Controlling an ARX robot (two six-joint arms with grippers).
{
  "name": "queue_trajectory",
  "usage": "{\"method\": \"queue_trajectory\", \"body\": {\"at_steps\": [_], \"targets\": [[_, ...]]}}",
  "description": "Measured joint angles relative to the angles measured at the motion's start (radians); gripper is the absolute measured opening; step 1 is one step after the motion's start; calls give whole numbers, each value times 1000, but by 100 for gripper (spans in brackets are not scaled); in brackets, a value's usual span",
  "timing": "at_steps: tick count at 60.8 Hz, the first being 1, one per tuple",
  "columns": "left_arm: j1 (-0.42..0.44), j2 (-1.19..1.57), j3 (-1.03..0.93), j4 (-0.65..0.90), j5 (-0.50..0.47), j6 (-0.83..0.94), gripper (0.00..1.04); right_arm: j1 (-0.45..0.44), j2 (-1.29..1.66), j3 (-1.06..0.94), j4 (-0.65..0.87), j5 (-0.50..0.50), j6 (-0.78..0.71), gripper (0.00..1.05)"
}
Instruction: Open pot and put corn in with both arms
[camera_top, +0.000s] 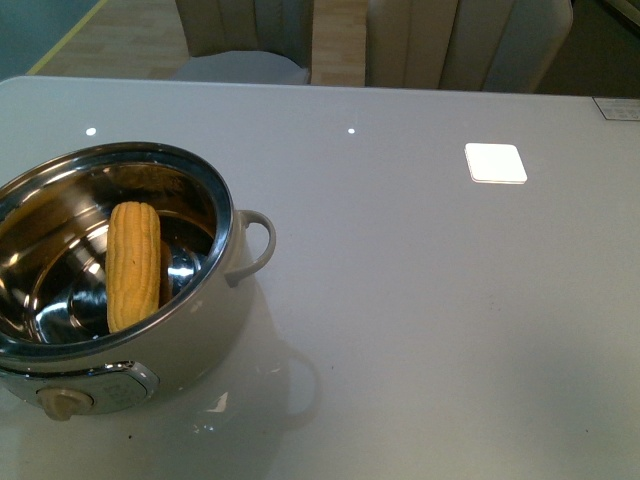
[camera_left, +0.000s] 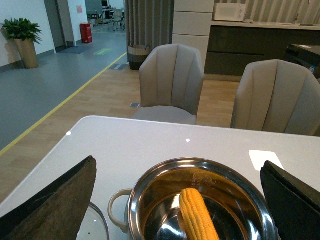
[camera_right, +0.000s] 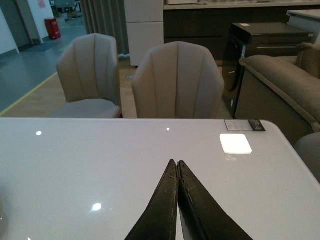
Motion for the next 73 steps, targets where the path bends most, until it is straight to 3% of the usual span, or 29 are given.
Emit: {"method": "queue_trajectory", "body": {"at_steps": [28, 34, 64, 73], "targets": [[0, 0, 0, 0, 0, 0, 98, 0, -137, 0, -138, 0, 0, 2], [0, 0, 0, 0, 0, 0, 98, 0, -265, 0, -295, 2, 0, 2], [0, 0, 0, 0, 0, 0, 98, 0, -306, 0, -312, 1, 0, 2], [0, 0, 0, 0, 0, 0, 98, 0, -306, 0, -312, 1, -1, 25]]}}
